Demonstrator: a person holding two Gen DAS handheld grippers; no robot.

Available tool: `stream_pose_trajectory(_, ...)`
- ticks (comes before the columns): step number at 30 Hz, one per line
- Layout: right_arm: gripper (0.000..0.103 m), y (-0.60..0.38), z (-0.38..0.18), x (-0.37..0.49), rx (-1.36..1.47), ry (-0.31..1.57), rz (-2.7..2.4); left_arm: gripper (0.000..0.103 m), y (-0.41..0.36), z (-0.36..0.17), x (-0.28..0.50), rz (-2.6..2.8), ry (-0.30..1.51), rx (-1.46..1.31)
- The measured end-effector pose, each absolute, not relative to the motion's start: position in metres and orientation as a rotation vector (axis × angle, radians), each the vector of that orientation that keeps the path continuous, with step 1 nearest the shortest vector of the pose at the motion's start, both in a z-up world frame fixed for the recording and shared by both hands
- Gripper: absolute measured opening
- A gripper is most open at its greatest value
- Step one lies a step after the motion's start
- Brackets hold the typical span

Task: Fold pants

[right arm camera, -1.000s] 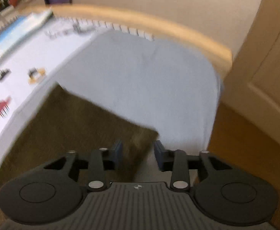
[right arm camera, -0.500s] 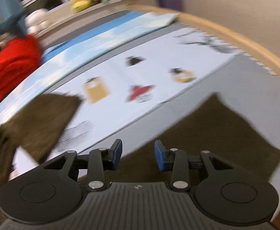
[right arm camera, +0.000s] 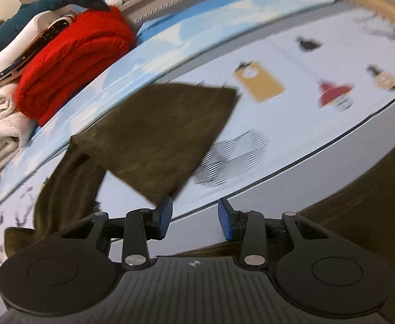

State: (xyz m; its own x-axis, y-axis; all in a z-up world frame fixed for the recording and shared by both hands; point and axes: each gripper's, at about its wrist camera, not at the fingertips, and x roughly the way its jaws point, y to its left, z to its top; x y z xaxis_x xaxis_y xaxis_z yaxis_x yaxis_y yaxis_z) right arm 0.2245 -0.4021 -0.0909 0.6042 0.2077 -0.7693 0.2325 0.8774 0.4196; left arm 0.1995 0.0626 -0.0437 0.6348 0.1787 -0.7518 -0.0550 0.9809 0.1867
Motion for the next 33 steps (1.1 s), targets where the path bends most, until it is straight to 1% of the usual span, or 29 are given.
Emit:
stream_pose_trajectory(4,0.04,-0.38,-0.112,0.248,0.639,0.975,-0.005,0.03,0.029,-0.061,0.218,-0.019,0.945,-0.01)
stream_pose_trajectory(8,0.048,-0.365,-0.137,0.271,0.78,1.016,-0.01,0.03,-0.01,-0.085,0.245,-0.115,0.994,-0.059)
stream_pose_trajectory(11,0.049,-0.363,-0.158,0.283,0.905,1.043,-0.062,0.031,-0.036,-0.104,0.262,-0.162,1.018,-0.08)
stream_pose_trajectory(13,0.049,-0.363,-0.168,0.289,0.956,1.057,-0.109,0.037,-0.051,-0.116,0.274,-0.18,1.033,-0.084)
stream_pose_trajectory(15,0.049,-0.364,-0.176,0.293,0.98,1.068,-0.146,0.049,-0.062,-0.126,0.289,-0.197,1.043,-0.079)
stream_pose_trajectory(17,0.048,-0.362,-0.178,0.297,0.975,1.061,-0.158,0.058,-0.077,-0.133,0.299,-0.198,1.047,-0.059)
stream_pose_trajectory(18,0.04,-0.362,-0.177,0.299,0.962,1.054,-0.161,0.061,-0.084,-0.137,0.302,-0.196,1.044,-0.046)
stream_pose_trajectory(20,0.023,-0.361,-0.174,0.303,0.931,1.042,-0.178,0.062,-0.091,-0.147,0.31,-0.192,1.041,-0.012)
stream_pose_trajectory(21,0.01,-0.361,-0.173,0.303,0.92,1.04,-0.198,0.062,-0.096,-0.15,0.314,-0.189,1.041,0.009)
stream_pose_trajectory(23,0.004,-0.366,-0.172,0.304,0.92,1.029,-0.227,0.062,-0.102,-0.157,0.318,-0.184,1.033,0.049)
stream_pose_trajectory(26,0.003,-0.374,-0.157,0.304,0.927,0.964,-0.236,0.062,-0.106,-0.169,0.323,-0.175,1.03,0.098)
stream_pose_trajectory(28,0.003,-0.38,-0.142,0.304,0.941,0.894,-0.221,0.061,-0.107,-0.179,0.325,-0.173,1.039,0.131)
stream_pose_trajectory(29,0.003,-0.385,-0.13,0.303,0.949,0.847,-0.21,0.057,-0.108,-0.182,0.325,-0.177,1.025,0.156)
stream_pose_trajectory(30,0.003,-0.39,-0.12,0.302,0.96,0.802,-0.198,0.038,-0.108,-0.182,0.324,-0.177,1.006,0.174)
stream_pose_trajectory(32,0.003,-0.404,-0.096,0.298,0.979,0.697,-0.169,0.018,-0.108,-0.179,0.326,-0.171,0.994,0.202)
stream_pose_trajectory(33,0.003,-0.412,-0.084,0.295,0.979,0.645,-0.158,0.016,-0.105,-0.176,0.326,-0.178,0.992,0.189)
